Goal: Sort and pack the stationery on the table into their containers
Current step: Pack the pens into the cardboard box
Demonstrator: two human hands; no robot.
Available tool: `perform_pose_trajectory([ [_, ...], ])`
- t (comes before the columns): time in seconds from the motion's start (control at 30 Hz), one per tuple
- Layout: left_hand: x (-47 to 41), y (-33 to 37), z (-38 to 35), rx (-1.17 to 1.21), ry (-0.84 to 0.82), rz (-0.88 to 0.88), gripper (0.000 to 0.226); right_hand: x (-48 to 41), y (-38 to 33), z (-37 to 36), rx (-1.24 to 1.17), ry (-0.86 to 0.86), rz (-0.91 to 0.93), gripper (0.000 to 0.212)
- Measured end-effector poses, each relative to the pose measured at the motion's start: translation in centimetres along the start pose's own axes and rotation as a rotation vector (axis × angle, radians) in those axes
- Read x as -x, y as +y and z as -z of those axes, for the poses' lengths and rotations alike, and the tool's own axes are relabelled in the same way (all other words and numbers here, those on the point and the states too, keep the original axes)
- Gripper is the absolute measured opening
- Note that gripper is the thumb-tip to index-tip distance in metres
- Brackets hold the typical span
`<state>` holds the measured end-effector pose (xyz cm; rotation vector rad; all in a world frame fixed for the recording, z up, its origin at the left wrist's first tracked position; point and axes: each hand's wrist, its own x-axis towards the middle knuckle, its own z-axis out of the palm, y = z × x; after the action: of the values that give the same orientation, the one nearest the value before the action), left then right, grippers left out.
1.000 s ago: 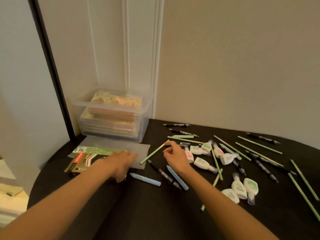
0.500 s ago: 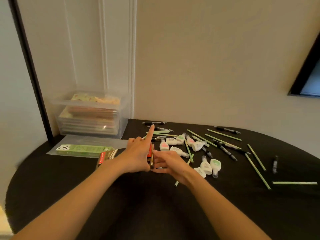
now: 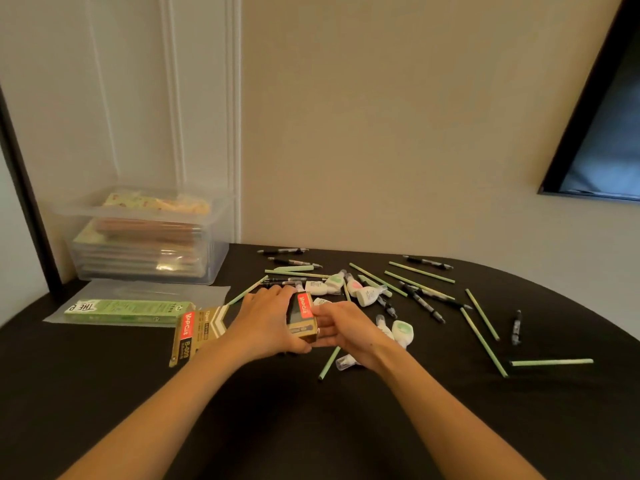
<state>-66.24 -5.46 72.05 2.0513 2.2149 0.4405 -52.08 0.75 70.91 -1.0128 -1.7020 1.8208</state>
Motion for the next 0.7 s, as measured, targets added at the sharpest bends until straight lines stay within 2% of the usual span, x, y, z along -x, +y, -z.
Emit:
perform_pose_trajectory([
  [0.1, -0.1, -0.2, 0.1, 0.127, -0.021, 0.031, 0.094, -0.2, 0.3, 0.4, -0.098, -0.009, 0.002, 0.029],
  [0.17, -0.1, -0.4, 0.0, 0.121, -0.034, 0.042, 0.095, -0.5, 0.7, 0.7, -0.126, -0.022, -0.014, 0.029],
  [0.3, -0.2, -0.5, -0.5, 0.046, -0.026, 0.044, 0.097, -0.7, 0.9, 0.9, -0.028, 0.021, -0.035, 0.025],
  [0.37, -0.1, -0.5, -0.7, 0.09, -0.027, 0.014, 0.096, -0.8, 0.9, 1.1, 0.018, 0.046, -0.029, 0.022],
  [0.43, 0.2, -0.4, -0.8, 0.215, -0.015, -0.028, 0.093, -1.0, 0.9, 1.3, -0.037, 0.061, -0.029, 0.027],
  [0.53, 0.7, 0.0, -0.5, 0.404, 0.057, -0.135, 0.064, -1.3, 1.2, 1.5, -0.206, 0.036, -0.031, 0.037],
  [0.6, 0.7, 0.0, -0.3, 0.388, 0.135, -0.174, 0.031, -1.2, 1.3, 1.4, -0.25, -0.01, -0.032, 0.035],
  [0.63, 0.7, 0.0, -0.2, 0.328, 0.168, -0.165, 0.022, -1.2, 1.3, 1.3, -0.261, -0.03, -0.035, 0.033],
  [0.7, 0.5, -0.2, -0.2, 0.196, 0.21, -0.121, 0.025, -1.3, 1.4, 1.1, -0.274, -0.06, -0.044, 0.028],
])
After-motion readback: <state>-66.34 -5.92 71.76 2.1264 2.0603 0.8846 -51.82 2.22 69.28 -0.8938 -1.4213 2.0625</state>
